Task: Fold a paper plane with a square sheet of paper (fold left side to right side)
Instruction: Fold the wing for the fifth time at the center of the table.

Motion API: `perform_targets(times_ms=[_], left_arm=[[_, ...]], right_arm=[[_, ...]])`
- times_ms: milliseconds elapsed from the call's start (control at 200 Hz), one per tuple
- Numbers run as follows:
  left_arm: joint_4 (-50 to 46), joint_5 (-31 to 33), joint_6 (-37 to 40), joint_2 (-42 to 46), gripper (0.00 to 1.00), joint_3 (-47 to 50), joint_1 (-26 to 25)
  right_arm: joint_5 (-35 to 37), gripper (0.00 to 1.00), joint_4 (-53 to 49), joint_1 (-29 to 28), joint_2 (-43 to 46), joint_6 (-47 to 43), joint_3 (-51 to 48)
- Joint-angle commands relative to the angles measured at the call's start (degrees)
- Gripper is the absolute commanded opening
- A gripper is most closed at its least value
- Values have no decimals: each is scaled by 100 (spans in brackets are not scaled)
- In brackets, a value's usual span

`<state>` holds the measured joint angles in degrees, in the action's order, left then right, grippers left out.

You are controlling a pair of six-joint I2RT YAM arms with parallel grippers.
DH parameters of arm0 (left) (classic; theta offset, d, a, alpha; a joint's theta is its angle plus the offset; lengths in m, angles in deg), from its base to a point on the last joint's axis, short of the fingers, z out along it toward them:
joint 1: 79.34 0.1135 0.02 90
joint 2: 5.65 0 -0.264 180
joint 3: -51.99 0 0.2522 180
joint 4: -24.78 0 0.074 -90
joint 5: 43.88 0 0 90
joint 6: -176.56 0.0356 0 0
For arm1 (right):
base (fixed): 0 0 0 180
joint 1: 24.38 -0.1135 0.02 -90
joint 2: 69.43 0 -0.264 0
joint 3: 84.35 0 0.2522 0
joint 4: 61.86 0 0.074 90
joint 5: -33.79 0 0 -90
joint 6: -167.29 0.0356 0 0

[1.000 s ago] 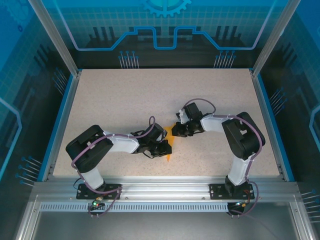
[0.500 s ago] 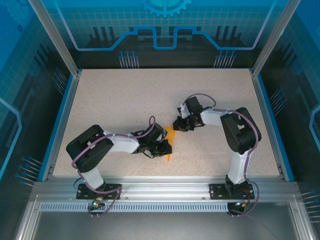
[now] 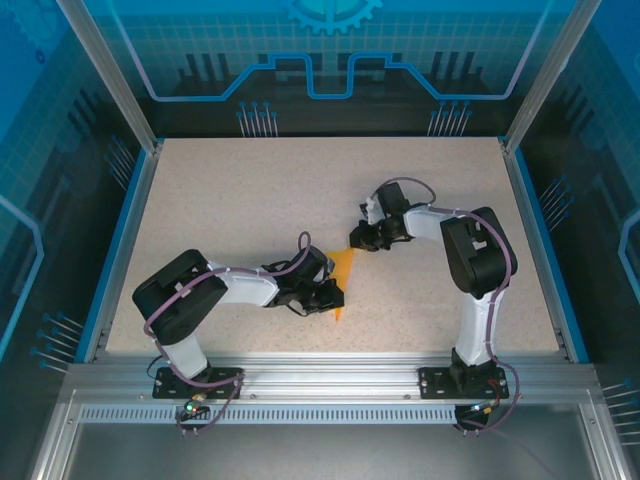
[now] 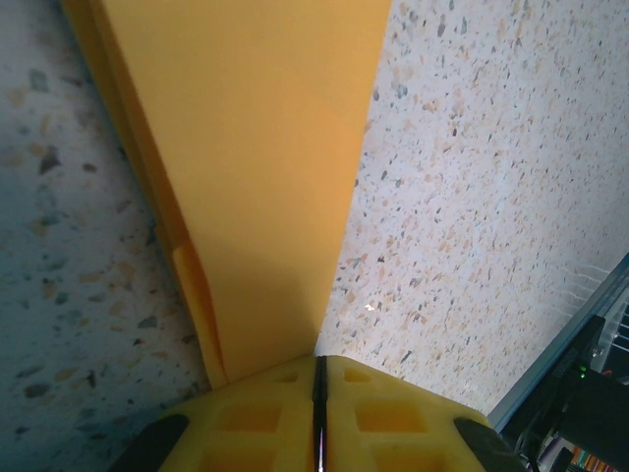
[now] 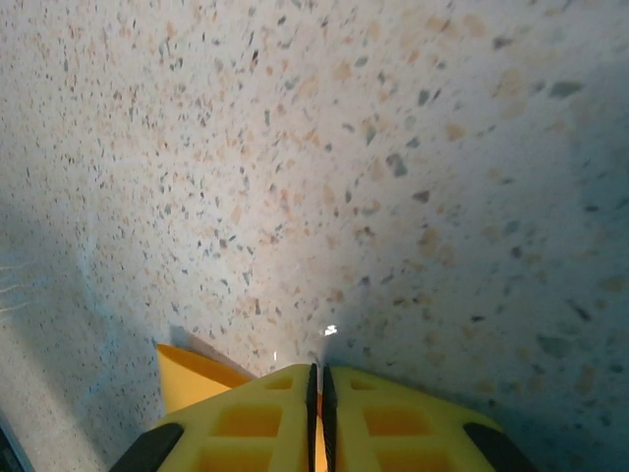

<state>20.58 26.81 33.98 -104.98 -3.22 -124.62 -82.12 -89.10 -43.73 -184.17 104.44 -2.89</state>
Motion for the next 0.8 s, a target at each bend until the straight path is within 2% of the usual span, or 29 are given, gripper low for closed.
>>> perform_targets(times_ms=[0, 265, 390, 585, 795], left_arm=[[-526, 33, 19, -192, 11, 111, -78], [-385, 83, -3, -122, 11, 128, -122], [-360, 101, -2, -117, 11, 124, -122], [-359, 112, -3, -85, 11, 130, -132], [-336, 107, 6, -64, 11, 129, -144]], right_arm=[[350, 13, 46, 229, 0, -113, 207], [500, 14, -197, 66, 1453, -152, -352], [130, 14, -47, -194, 1829, 144, -917], [-425, 13, 830, -745, 1789, 884, -1616], [-312, 13, 909, -1052, 1326, 1061, -1619]])
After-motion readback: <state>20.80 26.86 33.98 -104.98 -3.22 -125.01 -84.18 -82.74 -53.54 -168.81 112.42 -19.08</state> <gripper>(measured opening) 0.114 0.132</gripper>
